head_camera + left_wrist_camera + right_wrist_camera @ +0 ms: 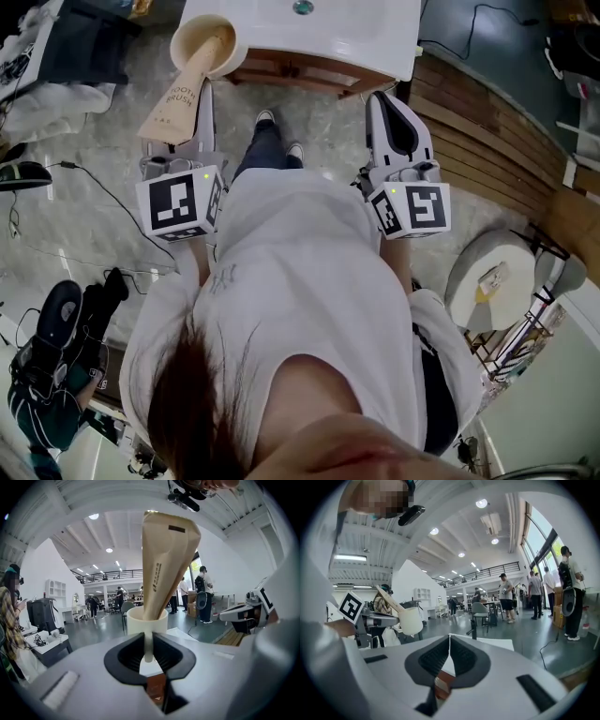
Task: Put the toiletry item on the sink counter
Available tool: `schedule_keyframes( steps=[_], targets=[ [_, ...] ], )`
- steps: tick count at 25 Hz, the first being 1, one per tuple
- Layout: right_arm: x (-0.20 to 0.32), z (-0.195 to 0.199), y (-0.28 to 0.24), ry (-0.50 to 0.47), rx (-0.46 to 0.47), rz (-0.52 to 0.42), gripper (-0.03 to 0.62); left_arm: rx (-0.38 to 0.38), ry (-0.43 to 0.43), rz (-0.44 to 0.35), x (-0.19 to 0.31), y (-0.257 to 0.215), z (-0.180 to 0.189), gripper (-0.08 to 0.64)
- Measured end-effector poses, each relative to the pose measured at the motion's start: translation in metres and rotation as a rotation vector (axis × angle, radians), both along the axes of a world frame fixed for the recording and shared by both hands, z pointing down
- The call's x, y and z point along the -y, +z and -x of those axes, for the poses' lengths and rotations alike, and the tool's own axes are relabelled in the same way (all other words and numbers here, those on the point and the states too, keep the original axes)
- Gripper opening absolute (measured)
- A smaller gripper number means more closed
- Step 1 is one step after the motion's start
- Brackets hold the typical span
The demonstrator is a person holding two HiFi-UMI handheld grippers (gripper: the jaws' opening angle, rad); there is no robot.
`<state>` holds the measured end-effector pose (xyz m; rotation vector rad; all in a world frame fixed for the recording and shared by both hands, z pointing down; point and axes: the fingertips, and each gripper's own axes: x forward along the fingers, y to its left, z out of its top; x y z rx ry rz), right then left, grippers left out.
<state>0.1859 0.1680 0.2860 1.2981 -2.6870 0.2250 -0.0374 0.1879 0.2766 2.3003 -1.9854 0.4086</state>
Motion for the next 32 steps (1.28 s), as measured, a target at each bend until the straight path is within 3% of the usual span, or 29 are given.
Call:
schedule_keyframes(
  steps=[16,32],
  targets=[
    [0.079,0.081,-0.014,0.071,-0.012,-0.011,0.011,-0.015,0.093,-0.016,0.097,-0.010,0.074,0.054],
    [0.113,0.096,-0.004,0.133,-0.024,0.003,0.011,-0.021,0.118,0.017,0.141,0.008,0.102,0.054]
  ],
)
